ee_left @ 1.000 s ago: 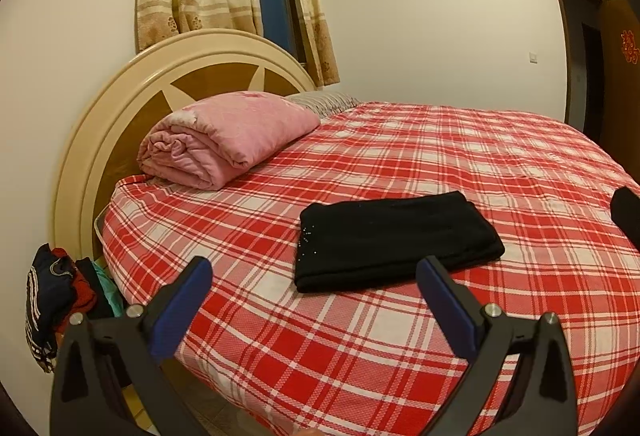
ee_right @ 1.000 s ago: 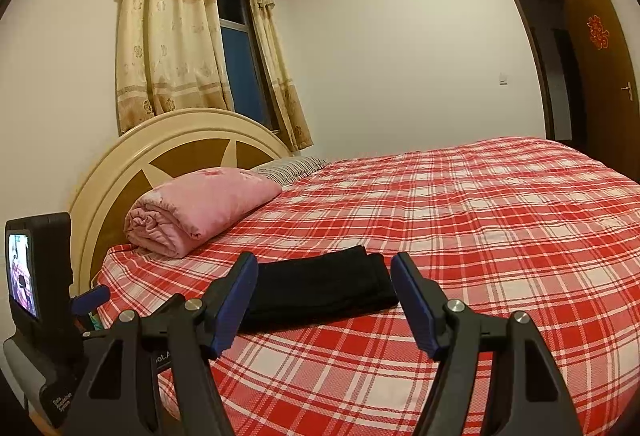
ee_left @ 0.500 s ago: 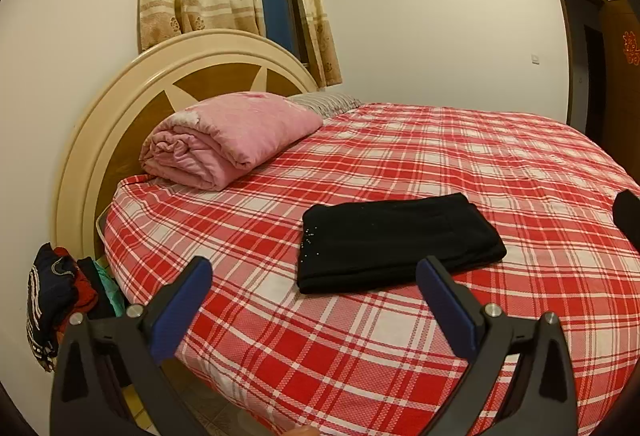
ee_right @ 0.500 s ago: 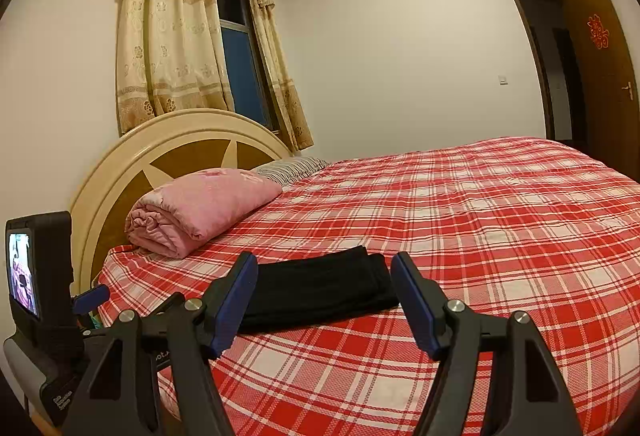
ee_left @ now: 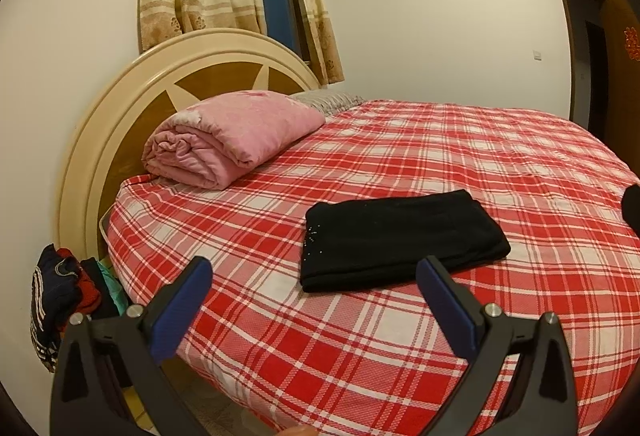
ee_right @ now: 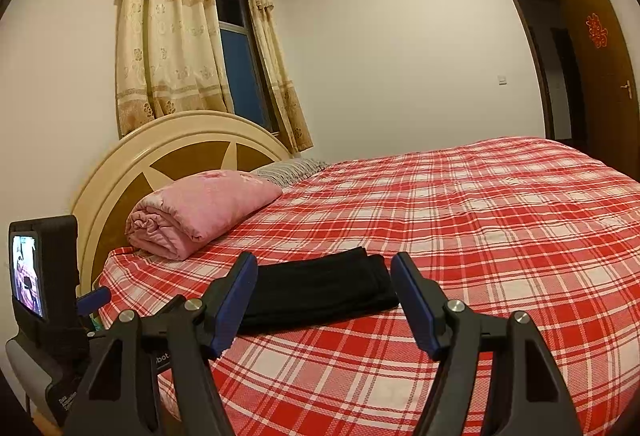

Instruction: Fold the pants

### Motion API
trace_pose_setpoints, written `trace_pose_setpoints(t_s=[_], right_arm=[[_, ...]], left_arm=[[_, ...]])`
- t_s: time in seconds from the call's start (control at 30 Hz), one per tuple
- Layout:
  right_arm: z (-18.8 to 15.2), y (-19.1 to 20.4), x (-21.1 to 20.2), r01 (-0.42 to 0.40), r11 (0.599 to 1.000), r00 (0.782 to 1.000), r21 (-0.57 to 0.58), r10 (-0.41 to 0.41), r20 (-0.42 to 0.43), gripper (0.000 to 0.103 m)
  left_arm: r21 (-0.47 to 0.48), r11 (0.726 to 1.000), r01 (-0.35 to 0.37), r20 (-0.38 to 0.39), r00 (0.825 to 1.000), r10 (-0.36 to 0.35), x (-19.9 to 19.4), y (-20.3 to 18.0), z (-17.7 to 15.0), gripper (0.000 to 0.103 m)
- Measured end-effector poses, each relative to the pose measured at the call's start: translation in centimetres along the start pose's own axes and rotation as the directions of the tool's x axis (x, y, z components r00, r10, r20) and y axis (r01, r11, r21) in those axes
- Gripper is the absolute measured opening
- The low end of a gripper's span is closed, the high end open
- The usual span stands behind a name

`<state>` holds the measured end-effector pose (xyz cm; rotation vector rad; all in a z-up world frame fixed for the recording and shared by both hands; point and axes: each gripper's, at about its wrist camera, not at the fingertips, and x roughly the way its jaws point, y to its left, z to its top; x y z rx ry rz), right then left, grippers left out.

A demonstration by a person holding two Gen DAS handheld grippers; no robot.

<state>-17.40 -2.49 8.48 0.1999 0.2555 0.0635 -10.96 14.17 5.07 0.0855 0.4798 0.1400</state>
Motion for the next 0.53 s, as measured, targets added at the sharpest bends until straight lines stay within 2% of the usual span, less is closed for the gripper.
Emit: trace_pose_setpoints(t_s=[0.13,0.3,0.53], right_arm=[[0.04,0.01,0.07,0.007,1.000,1.000,0.002,-0.007,-0.002,0.070],[-0.03,0.00,0.00,0.013,1.000,1.000,-0.002,-0.013,0.005,0.070],[-0.06,-0.13,-0.14,0.014,1.000,1.000,0.009,-0.014,0.005,0.070]], left_arm=[[-0.012,1.000,-0.008,-0.004,1.000,0.007,0.20,0.10,-0.05,0.103],[-0.030,0.999,0.027,-0.013,1.000,-0.028,0.45,0.31,-0.06,0.103],[-0.023,0.999,0.035,-0.006,0.999,-0.036,0.33,0.20,-0.06,0.103]])
